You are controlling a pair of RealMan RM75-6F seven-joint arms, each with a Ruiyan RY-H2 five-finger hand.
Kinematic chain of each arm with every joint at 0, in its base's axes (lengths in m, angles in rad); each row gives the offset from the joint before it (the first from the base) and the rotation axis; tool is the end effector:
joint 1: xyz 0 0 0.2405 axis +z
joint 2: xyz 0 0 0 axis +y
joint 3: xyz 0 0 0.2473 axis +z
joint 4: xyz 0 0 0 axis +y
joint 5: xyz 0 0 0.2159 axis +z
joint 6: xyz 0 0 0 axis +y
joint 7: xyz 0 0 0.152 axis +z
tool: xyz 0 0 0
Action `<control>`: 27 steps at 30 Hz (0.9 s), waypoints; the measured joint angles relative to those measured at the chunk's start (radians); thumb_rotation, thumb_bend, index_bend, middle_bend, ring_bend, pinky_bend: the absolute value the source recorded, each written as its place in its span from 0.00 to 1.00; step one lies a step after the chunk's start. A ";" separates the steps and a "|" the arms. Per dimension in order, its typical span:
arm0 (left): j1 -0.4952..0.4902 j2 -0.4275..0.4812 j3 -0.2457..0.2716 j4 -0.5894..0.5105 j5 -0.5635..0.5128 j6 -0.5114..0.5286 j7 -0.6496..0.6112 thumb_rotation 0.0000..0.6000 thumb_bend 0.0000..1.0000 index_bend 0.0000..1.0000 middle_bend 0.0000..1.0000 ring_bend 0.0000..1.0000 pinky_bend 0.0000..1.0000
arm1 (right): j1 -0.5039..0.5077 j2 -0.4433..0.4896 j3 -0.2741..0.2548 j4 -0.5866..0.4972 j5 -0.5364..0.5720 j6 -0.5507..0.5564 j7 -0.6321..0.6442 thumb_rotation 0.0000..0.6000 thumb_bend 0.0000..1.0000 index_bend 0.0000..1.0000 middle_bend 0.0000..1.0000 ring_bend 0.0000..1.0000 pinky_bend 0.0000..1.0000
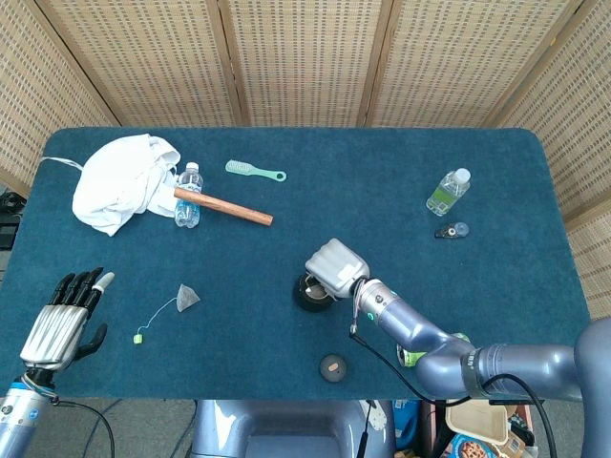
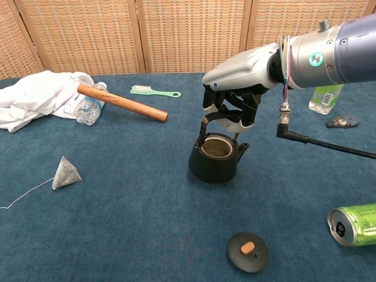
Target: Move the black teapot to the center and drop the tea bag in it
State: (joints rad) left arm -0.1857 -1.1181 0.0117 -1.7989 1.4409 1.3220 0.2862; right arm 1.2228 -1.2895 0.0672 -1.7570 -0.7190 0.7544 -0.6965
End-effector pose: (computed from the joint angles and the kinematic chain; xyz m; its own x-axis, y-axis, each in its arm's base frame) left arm -0.2666 0.1957 0.1044 0.4931 0.1943 0.8480 0.8700 -0.1077 -0.4812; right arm -0.0322 -0.3554 -0.0034 0.7884 -0.2144 0.5766 -0.5483 -0.6698 0.5008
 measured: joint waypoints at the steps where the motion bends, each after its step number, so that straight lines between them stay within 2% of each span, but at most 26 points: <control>1: 0.000 0.000 0.000 0.002 -0.001 -0.001 -0.001 1.00 0.47 0.00 0.00 0.00 0.00 | 0.003 -0.003 -0.002 0.005 0.004 0.000 0.000 1.00 0.55 0.74 0.70 0.71 0.83; 18: 0.001 -0.007 0.003 0.016 -0.006 -0.006 -0.014 1.00 0.47 0.00 0.00 0.00 0.00 | 0.050 -0.050 -0.034 0.059 0.054 0.011 -0.014 1.00 0.55 0.74 0.67 0.71 0.83; 22: 0.001 -0.007 0.004 0.019 -0.007 -0.007 -0.016 1.00 0.47 0.00 0.00 0.00 0.00 | 0.054 -0.061 -0.049 0.068 0.061 0.011 -0.018 1.00 0.55 0.73 0.61 0.71 0.83; 27: 0.003 -0.007 0.004 0.020 -0.005 -0.004 -0.015 1.00 0.47 0.00 0.00 0.00 0.00 | 0.053 -0.068 -0.069 0.074 0.063 0.013 -0.019 1.00 0.55 0.65 0.53 0.71 0.83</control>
State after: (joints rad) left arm -0.1829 -1.1253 0.0160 -1.7794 1.4362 1.3175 0.2707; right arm 1.2756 -1.3578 -0.0018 -1.6833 -0.6559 0.7672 -0.7156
